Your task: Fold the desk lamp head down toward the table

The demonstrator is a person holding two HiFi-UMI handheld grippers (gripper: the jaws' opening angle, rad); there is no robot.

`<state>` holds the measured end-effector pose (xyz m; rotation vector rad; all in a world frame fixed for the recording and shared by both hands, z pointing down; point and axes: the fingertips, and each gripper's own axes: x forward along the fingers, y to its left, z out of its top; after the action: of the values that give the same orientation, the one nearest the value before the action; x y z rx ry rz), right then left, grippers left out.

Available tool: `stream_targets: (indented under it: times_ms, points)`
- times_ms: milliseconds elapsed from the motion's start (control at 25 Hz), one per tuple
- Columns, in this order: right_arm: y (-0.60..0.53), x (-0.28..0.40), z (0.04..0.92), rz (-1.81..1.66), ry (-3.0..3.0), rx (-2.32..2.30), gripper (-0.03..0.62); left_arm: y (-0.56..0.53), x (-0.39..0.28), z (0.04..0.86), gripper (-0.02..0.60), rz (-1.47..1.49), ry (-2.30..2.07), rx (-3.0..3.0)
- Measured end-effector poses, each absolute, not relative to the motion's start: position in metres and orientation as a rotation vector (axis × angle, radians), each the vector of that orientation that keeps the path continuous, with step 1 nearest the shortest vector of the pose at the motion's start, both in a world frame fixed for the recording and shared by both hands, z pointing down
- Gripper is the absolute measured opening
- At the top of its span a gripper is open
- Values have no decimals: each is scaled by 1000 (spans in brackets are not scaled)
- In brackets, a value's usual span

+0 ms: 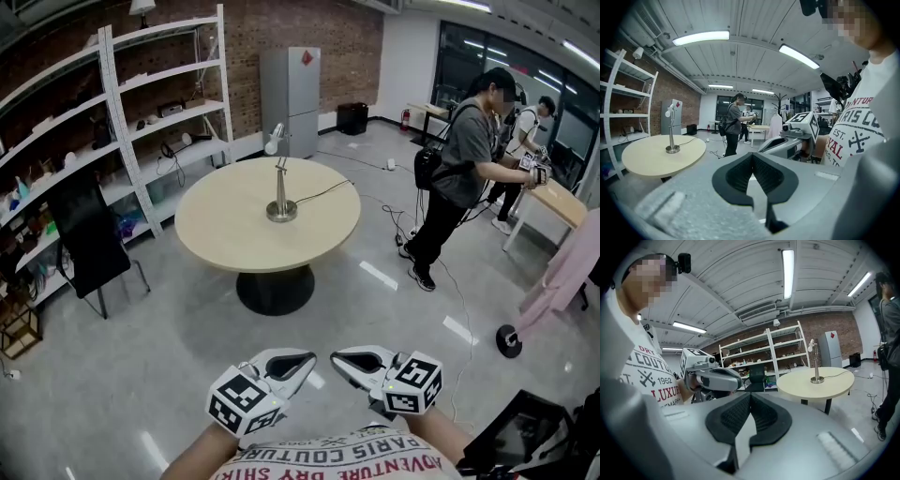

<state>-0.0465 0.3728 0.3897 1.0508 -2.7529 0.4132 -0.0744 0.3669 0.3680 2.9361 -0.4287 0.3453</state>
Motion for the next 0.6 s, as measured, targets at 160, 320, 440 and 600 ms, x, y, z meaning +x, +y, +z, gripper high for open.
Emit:
stream_targets:
  times_ms: [160,320,440,600]
  points:
    - [374,-43,385,395,-2749,1066,6,367,-73,365,2,330,-417,2943]
    - [379,-42,386,386,-2741,1079,6,367,-68,368,2,320,-389,2945]
    - [383,-40,388,393,-2737,1092,6,371,-63,371,2,330,-362,2948]
    - [387,-36,386,389,-2739,1105,6,376,-59,370,2,336,-344,2951]
